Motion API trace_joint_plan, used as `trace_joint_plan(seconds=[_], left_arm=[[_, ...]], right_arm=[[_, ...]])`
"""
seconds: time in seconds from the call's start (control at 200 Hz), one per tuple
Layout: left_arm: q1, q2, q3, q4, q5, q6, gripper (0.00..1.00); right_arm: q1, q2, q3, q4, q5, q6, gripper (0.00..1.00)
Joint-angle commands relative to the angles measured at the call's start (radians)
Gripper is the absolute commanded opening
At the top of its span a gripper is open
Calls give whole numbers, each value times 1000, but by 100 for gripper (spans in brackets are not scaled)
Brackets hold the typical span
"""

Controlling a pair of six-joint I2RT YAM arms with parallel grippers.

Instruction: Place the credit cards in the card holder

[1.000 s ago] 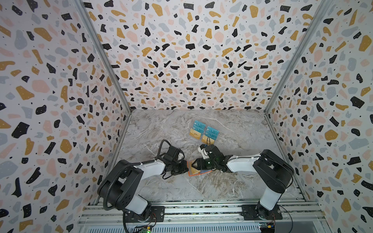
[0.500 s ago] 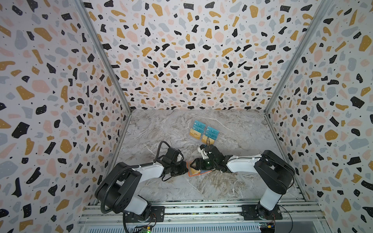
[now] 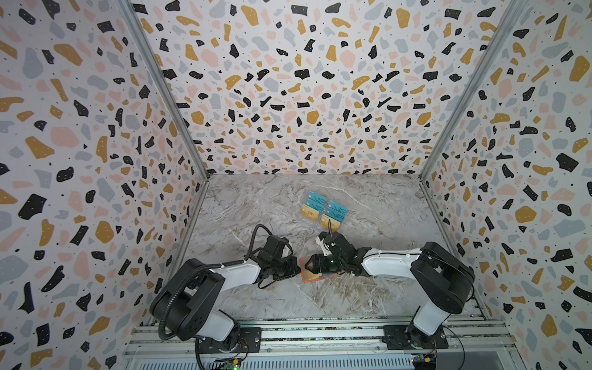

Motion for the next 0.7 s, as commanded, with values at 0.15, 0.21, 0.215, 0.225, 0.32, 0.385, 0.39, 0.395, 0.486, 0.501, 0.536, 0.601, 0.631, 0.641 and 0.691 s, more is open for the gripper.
trace_joint_plan(seconds=[0.15, 0.21, 0.215, 0.225, 0.32, 0.385, 0.39, 0.395, 0.486, 0.501, 0.536, 0.601, 0.631, 0.641, 0.691], left_arm=[[-9, 1, -17, 36, 0, -13, 0], [-9, 4, -11, 36, 1, -12, 0], [-9, 5, -10, 36, 1, -13, 0], [-9, 5, -8, 36, 0, -13, 0], [-12, 12, 3, 37, 0, -19, 0], [-16, 17, 10, 35, -1, -19, 0], [-16, 17, 10, 34, -1, -19, 0], [-16, 17, 10, 34, -2, -19, 0], [-20, 18, 12, 27, -4, -19, 0], [-20, 18, 12, 25, -4, -19, 0], [-20, 13, 12, 19, -6, -19, 0], [-20, -1, 11, 1, -17, -16, 0], [-20, -13, 11, -10, -28, -13, 0], [-20, -17, 11, -13, -30, -13, 0], [-20, -36, 8, -19, -40, -15, 0]], right_arm=[[2, -114, 9, -109, 172, -99, 68], [-3, -114, 10, -111, 177, -105, 69], [-4, -113, 11, -113, 176, -106, 69], [-5, -112, 12, -116, 176, -107, 69], [-13, -103, 8, -122, 159, -116, 68], [-16, -94, 4, -112, 130, -116, 68], [-16, -91, 4, -111, 128, -117, 68], [-17, -90, 4, -111, 126, -118, 68], [-16, -67, 7, -105, 86, -121, 68], [-17, -63, 6, -103, 79, -120, 68], [-17, -59, 4, -91, 62, -118, 67], [-16, -50, 1, -73, 39, -114, 67], [-16, -45, 1, -67, 27, -112, 66], [-16, -45, 3, -67, 26, -112, 66], [-15, -32, 6, -72, 17, -112, 66]])
